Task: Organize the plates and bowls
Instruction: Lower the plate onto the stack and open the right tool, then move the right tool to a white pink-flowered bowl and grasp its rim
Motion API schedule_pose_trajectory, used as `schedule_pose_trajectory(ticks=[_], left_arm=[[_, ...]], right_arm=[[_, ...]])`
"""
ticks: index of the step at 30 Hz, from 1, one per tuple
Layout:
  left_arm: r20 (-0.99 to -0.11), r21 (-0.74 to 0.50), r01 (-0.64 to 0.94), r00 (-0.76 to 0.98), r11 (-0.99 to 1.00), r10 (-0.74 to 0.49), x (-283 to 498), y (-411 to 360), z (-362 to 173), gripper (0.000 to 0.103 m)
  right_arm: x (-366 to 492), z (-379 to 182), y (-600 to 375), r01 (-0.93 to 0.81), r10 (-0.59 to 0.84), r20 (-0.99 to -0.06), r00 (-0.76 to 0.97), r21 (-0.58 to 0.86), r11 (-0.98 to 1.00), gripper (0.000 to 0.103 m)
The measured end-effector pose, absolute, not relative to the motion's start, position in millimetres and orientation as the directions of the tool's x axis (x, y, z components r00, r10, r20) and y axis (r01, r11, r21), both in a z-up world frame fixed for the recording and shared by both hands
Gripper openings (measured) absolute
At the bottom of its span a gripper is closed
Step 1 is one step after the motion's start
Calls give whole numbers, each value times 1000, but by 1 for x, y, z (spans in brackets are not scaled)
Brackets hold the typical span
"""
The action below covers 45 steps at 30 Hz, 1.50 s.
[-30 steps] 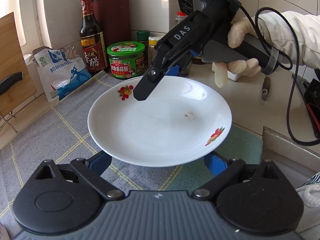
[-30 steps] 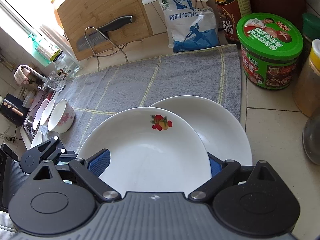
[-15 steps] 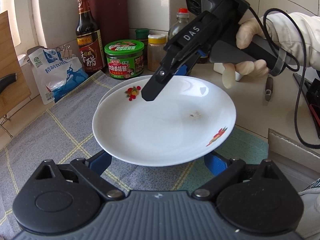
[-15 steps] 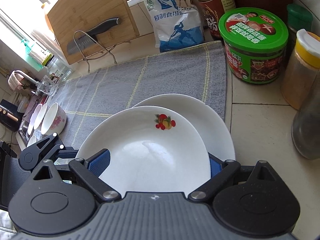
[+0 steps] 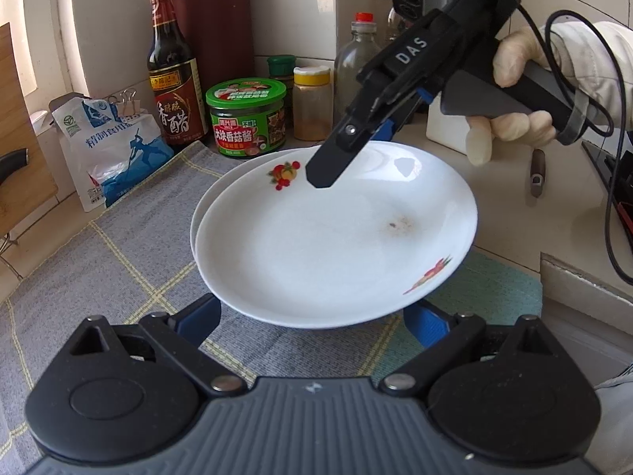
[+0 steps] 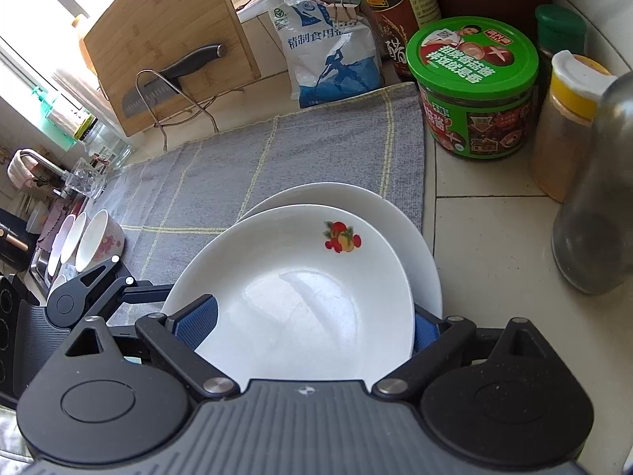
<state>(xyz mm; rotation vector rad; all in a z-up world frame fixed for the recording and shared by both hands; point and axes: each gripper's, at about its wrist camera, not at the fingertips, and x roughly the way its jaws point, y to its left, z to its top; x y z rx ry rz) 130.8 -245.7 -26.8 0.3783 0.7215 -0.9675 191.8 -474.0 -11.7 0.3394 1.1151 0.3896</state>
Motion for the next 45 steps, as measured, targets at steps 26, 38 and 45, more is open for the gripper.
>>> schedule_pose_trajectory(ticks=[26,38,45], left_arm=[[-688,-33,833,382,553,-617,132,-250,-31,100],[-632,-50,758,480,651,-608,126,-222,-20,100],[-617,-28,625,603,780,-506,115,-187,-14,100]], right_arm=[[167,4,-466,-130,304,-856,417,275,953,103],[162,43,-418,-194,160,-765,623,48,980,103],[160,40,-382,-156,103,-694,712,-13,988,103]])
